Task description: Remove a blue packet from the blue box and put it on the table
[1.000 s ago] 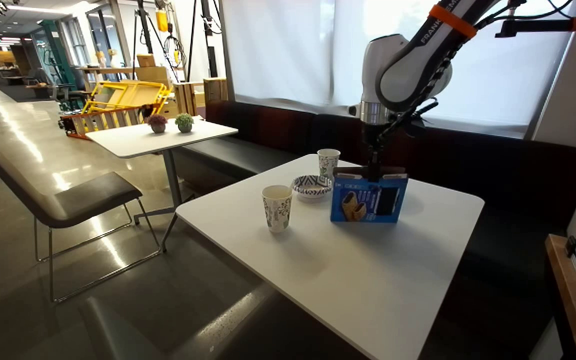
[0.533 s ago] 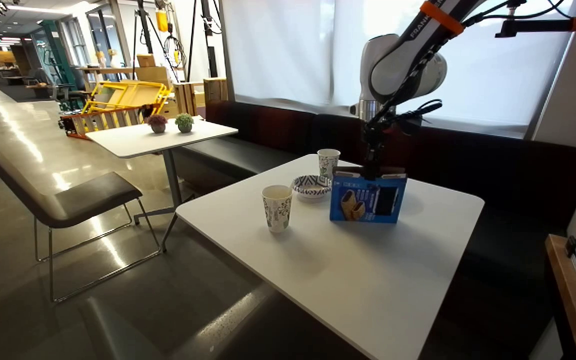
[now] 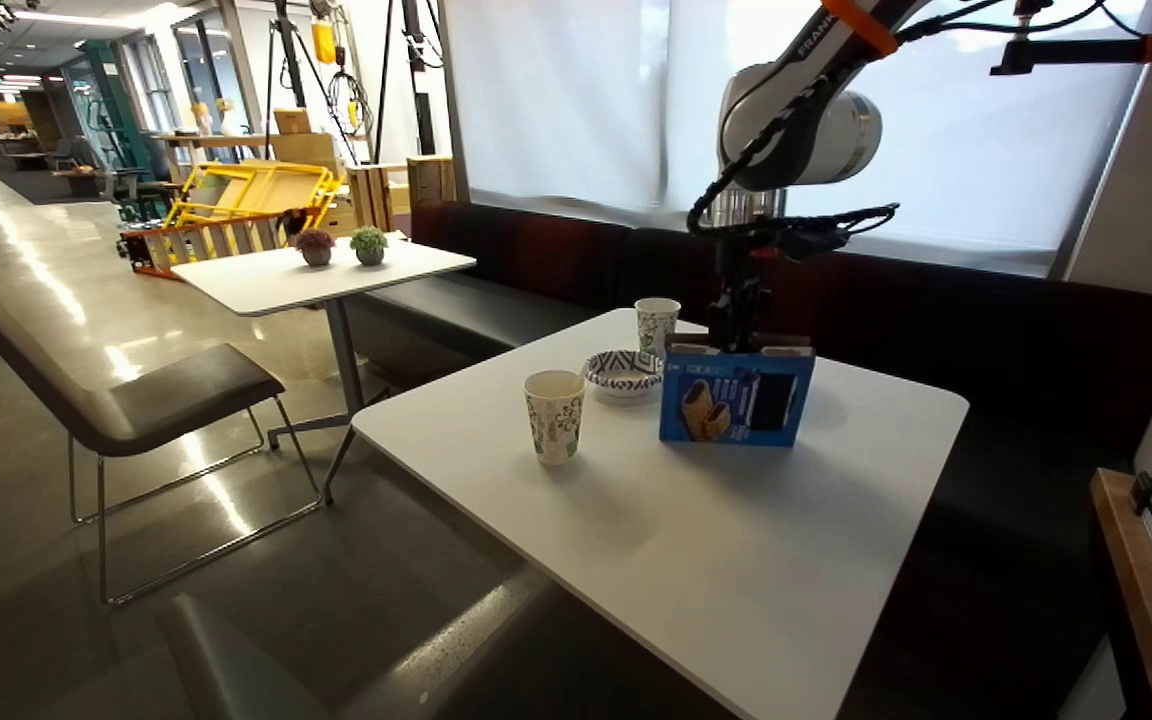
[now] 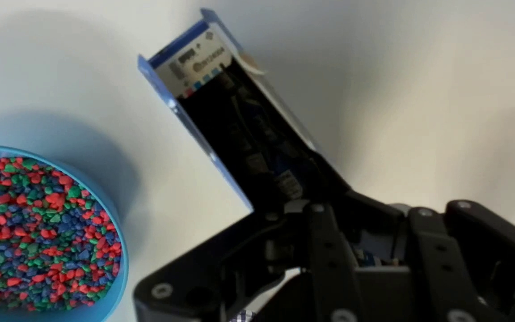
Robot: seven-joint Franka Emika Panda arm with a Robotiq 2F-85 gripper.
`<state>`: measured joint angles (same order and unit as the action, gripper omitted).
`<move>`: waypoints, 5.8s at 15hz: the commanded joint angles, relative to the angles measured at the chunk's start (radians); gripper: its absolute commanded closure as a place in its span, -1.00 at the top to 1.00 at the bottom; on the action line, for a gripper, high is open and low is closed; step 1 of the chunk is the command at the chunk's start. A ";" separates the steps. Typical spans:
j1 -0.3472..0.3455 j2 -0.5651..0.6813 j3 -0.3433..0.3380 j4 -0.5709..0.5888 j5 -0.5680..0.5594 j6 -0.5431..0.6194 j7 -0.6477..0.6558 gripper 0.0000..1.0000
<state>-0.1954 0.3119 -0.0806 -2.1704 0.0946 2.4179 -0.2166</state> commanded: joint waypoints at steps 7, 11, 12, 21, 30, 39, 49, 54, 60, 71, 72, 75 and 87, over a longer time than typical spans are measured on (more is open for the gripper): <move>-0.015 0.038 0.003 0.016 0.175 0.076 0.137 -0.98; -0.018 0.039 0.002 0.010 0.203 0.129 0.157 -0.67; -0.018 0.041 0.002 0.010 0.204 0.134 0.161 -0.56; -0.014 0.046 -0.001 0.001 0.195 0.165 0.187 -1.00; -0.003 0.048 -0.014 -0.042 0.160 0.260 0.207 -1.00; 0.065 0.028 -0.098 -0.085 0.134 0.263 0.521 -1.00; 0.014 -0.027 -0.002 -0.129 0.123 0.261 0.124 -1.00; -0.030 0.009 0.028 -0.114 0.096 0.267 -0.137 -0.88; -0.069 0.013 0.067 -0.133 0.075 0.341 -0.312 0.16; -0.179 -0.012 0.212 -0.203 0.211 0.421 -0.544 1.00; -0.200 -0.010 0.233 -0.206 0.244 0.427 -0.574 1.00; -0.241 -0.020 0.278 -0.204 0.346 0.406 -0.648 1.00; -0.299 -0.008 0.343 -0.174 0.468 0.408 -0.707 1.00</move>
<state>-0.4945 0.3034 0.2620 -2.3443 0.5629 2.8258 -0.9232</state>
